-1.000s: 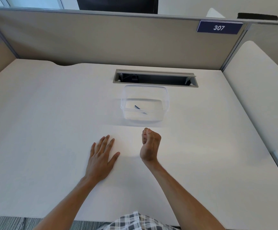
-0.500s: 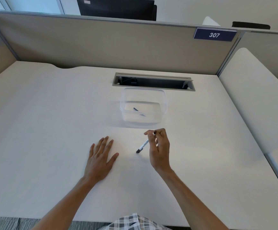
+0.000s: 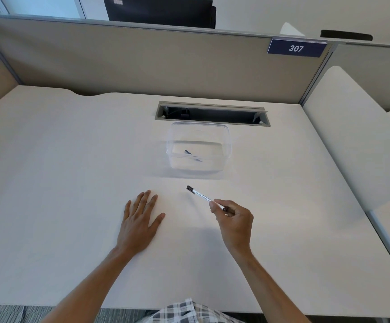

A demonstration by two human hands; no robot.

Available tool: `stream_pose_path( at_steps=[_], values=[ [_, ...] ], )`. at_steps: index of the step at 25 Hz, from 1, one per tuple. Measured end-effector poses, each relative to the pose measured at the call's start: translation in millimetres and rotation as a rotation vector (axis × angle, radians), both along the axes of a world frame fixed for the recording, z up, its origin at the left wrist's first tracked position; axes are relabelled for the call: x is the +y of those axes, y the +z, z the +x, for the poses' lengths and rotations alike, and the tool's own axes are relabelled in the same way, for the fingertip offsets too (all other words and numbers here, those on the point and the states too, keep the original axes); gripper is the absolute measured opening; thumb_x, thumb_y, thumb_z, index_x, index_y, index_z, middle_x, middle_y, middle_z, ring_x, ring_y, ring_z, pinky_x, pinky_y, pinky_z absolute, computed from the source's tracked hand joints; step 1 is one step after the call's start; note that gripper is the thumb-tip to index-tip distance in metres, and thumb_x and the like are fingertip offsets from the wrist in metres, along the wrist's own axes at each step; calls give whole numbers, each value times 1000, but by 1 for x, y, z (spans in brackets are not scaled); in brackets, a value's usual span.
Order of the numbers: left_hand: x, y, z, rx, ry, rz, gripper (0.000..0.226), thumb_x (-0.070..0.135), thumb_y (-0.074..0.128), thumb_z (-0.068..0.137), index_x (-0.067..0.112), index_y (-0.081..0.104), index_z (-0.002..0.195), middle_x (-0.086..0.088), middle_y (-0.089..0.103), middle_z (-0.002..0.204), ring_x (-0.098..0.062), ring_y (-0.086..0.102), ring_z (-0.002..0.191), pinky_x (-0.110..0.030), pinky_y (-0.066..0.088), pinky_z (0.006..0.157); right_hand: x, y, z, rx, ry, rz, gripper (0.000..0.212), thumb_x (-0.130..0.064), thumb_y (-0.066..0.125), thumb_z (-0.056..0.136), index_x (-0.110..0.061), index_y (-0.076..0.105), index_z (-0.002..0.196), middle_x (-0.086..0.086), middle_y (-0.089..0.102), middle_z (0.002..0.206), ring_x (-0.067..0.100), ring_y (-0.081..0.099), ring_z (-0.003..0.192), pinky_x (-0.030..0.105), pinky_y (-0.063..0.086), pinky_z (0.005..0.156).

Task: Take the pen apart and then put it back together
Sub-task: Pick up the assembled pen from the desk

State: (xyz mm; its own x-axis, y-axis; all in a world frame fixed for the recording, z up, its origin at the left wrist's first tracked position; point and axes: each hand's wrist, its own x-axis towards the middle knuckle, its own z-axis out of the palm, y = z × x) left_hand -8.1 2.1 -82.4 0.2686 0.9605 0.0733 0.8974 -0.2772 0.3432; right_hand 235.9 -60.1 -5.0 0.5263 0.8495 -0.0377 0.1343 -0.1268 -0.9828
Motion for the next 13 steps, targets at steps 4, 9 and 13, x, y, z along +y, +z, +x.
stream_pose_path(
  at_steps=[4,9,13],
  values=[
    [0,1,0,5,0,0,79,71,6,91,25,29,151,3,19,163,-15,12,150,-44,8,122,-8,-10,-8,-125,-11,-172,3,-23,80,78,-22,77,77,-13,75,69,3,69,66,22,50,64],
    [-1,1,0,-6,2,1,81,72,5,90,25,29,151,3,20,163,-15,12,150,-44,8,122,-12,-11,-14,-500,79,-425,18,-43,69,81,-26,74,79,-15,73,71,9,70,71,26,52,67],
    [-1,1,0,-4,3,1,81,72,5,90,25,28,152,3,20,163,-15,12,150,-44,7,122,-11,-16,-20,-720,190,-441,24,-46,61,82,-25,72,84,-9,75,77,18,69,75,28,51,68]
  ],
)
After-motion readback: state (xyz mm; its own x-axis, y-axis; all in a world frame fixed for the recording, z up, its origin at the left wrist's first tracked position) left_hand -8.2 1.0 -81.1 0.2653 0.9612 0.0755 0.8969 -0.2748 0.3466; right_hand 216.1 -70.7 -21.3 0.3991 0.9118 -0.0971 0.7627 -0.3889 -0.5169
